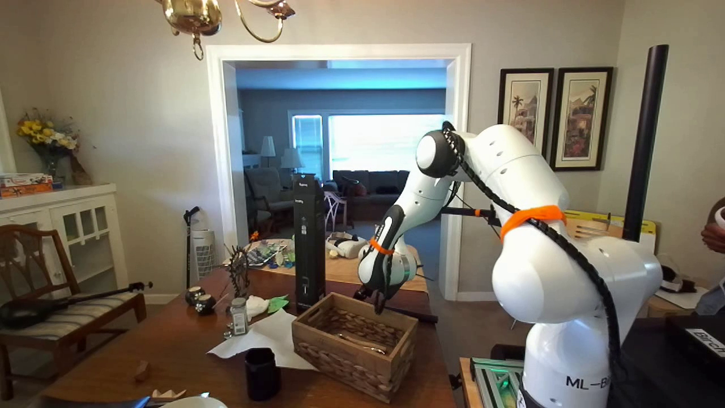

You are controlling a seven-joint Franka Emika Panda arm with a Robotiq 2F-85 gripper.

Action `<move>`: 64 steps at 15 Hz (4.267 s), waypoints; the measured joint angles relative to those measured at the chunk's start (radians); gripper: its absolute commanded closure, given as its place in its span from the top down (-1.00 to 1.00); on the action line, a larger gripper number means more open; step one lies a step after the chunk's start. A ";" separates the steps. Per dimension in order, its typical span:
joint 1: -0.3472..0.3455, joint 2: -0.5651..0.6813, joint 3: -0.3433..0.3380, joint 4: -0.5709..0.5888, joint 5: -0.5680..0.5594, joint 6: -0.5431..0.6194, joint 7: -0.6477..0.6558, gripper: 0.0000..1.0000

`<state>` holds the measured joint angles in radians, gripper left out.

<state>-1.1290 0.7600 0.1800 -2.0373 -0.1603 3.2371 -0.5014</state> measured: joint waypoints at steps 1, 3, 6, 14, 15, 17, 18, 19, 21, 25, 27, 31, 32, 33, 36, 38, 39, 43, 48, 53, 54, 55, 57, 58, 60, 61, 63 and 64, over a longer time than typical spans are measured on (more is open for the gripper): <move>0.009 0.007 -0.009 0.007 -0.009 0.000 0.011 0.16; 0.036 0.017 -0.039 0.018 -0.021 -0.009 0.024 -0.15; 0.097 0.017 -0.099 0.031 -0.025 -0.040 0.036 -0.65; 0.246 -0.031 -0.270 0.037 -0.069 -0.211 0.031 -0.74; 0.260 -0.035 -0.287 0.036 -0.076 -0.228 0.025 -0.74; 0.288 -0.042 -0.320 0.031 -0.097 -0.256 0.013 -0.74; 0.304 -0.046 -0.340 0.025 -0.109 -0.265 0.005 -0.74; 0.320 -0.049 -0.361 0.018 -0.124 -0.271 0.001 -0.74; 0.357 -0.054 -0.409 0.006 -0.157 -0.289 -0.004 -0.74; 0.427 -0.060 -0.505 -0.029 -0.195 -0.307 -0.005 0.27; 0.452 -0.060 -0.545 -0.043 -0.199 -0.321 -0.003 0.54; 0.461 -0.062 -0.574 -0.048 -0.195 -0.341 0.038 1.00; 0.460 -0.065 -0.574 -0.048 -0.189 -0.341 0.056 1.00; 0.457 -0.071 -0.568 -0.047 -0.178 -0.339 0.069 1.00; 0.439 -0.094 -0.529 -0.046 -0.140 -0.287 0.086 0.99; 0.425 -0.099 -0.494 -0.043 -0.120 -0.213 0.089 0.98; 0.414 -0.098 -0.472 -0.043 -0.112 -0.174 0.089 1.00; 0.320 -0.087 -0.336 -0.041 -0.093 -0.057 0.089 1.00; 0.195 -0.046 -0.185 -0.024 -0.095 -0.043 0.085 0.24; 0.214 0.010 -0.221 0.010 -0.101 0.020 0.085 -0.58; 0.218 0.013 -0.225 0.014 -0.102 0.025 0.086 -0.72; 0.220 0.014 -0.225 0.016 -0.103 0.025 0.086 -0.86; 0.211 0.014 -0.218 0.022 -0.111 0.012 0.085 -0.87; 0.200 0.012 -0.208 0.024 -0.118 -0.004 0.085 -0.92; 0.184 0.002 -0.199 0.025 -0.126 -0.044 0.082 -0.89; 0.181 -0.004 -0.200 0.025 -0.127 -0.066 0.081 -0.89; 0.180 -0.014 -0.204 0.024 -0.127 -0.106 0.075 -0.89; 0.181 -0.020 -0.209 0.023 -0.127 -0.126 0.067 -0.89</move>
<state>-0.9478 0.7404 -0.0288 -2.0140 -0.2874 3.1111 -0.4346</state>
